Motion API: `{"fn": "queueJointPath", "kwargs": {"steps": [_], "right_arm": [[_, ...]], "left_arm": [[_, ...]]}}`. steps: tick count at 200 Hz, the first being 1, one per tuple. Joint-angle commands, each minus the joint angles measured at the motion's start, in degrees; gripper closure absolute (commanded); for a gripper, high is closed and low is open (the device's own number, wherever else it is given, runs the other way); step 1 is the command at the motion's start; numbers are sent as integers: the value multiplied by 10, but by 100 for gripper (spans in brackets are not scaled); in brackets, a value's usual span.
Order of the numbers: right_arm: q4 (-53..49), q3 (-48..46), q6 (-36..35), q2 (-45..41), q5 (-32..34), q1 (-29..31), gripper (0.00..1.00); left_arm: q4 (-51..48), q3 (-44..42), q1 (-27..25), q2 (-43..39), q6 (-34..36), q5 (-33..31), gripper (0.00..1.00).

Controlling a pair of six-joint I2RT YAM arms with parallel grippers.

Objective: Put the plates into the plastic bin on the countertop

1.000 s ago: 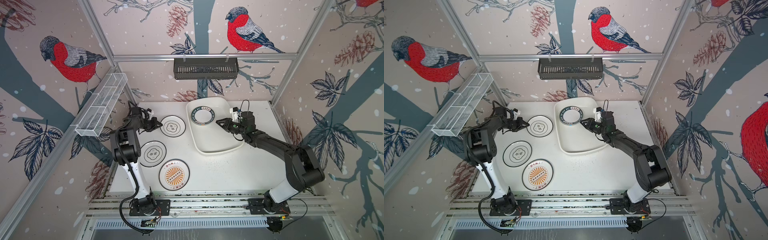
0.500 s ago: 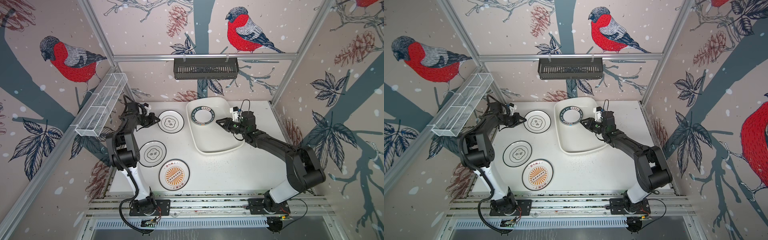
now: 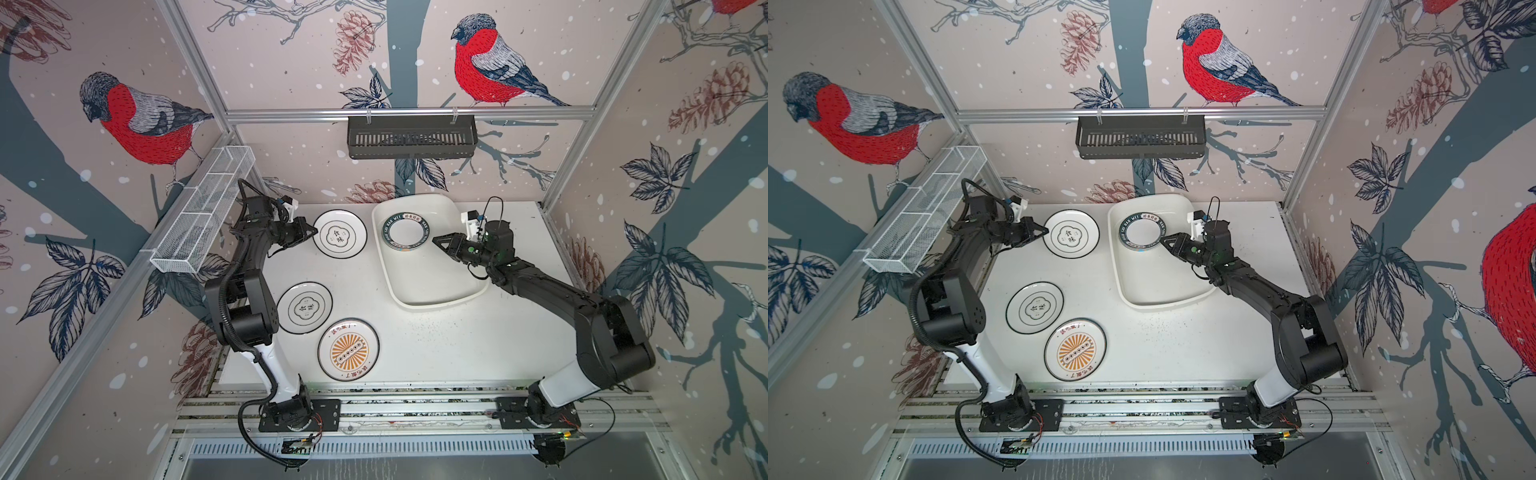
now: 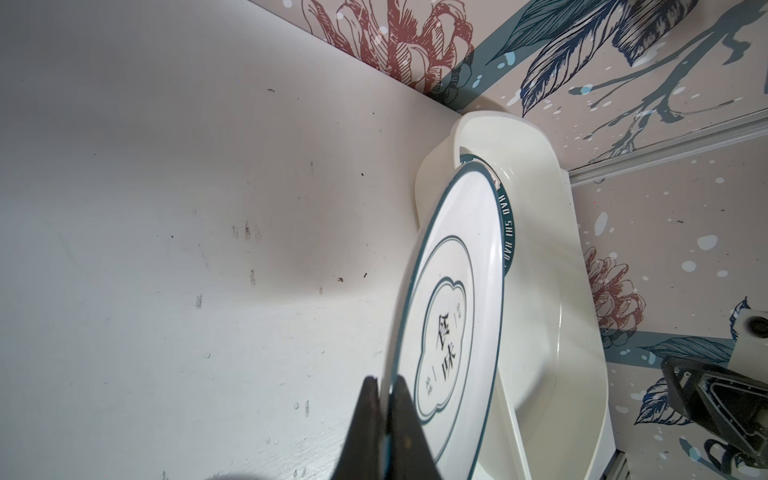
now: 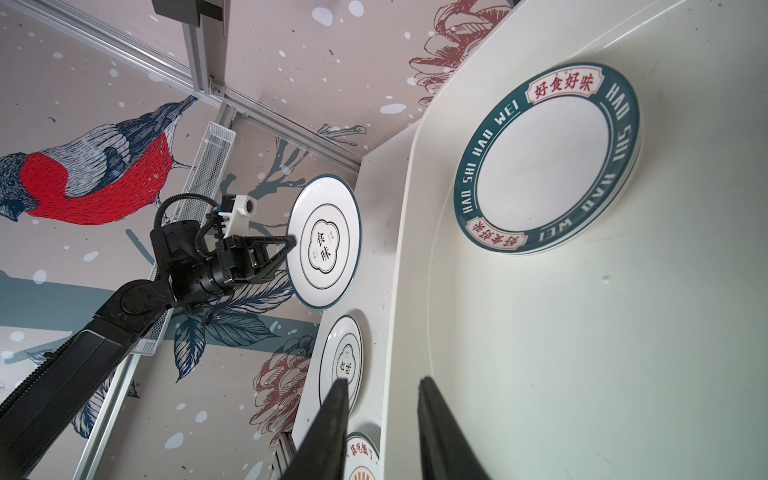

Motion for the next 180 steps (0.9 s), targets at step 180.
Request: {"fn": "queueJointPath", "kwargs": {"steps": [180], "right_arm": [[-162, -43, -58, -236, 5, -142, 66]], "left_arm": [[-8, 134, -311, 63, 6, -24, 100]]}}
